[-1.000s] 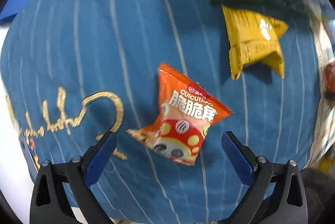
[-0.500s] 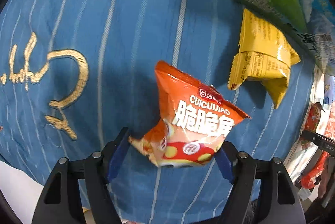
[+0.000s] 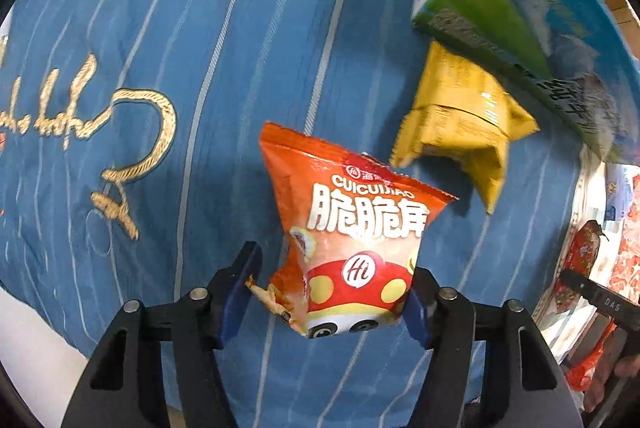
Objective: Organize soft objects
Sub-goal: 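Carry the orange bag and red-green bag over the box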
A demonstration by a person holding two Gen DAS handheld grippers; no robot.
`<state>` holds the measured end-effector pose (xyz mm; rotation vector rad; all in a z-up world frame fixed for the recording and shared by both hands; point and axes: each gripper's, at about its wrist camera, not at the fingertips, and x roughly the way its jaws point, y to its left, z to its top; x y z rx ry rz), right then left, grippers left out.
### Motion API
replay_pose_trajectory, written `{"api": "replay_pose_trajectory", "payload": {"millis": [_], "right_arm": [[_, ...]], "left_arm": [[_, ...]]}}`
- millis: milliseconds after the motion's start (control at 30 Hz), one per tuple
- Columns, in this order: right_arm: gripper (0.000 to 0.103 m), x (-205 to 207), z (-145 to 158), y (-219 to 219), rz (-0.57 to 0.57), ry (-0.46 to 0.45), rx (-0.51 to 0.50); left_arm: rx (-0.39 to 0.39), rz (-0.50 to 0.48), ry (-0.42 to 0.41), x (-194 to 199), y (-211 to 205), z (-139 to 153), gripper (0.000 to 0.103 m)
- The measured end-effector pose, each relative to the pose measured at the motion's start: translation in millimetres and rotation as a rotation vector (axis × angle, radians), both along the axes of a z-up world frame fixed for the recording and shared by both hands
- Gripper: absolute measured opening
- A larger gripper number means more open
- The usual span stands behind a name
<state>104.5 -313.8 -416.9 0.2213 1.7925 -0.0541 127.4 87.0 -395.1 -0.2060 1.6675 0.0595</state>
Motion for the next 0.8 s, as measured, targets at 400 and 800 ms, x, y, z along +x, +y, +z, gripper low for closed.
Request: {"api": "replay_pose_trajectory", "payload": {"millis": [400, 800], "right_arm": [[0.047, -9, 82, 11, 0.032, -0.18, 0.084], [0.047, -24, 171, 35, 0.08, -0.361, 0.081]], "left_arm": [[-0.033, -0.077, -0.132, -56, -60, 82, 0.061], [-0.05, -0.164, -0.315, 12, -107, 176, 0.061]]}}
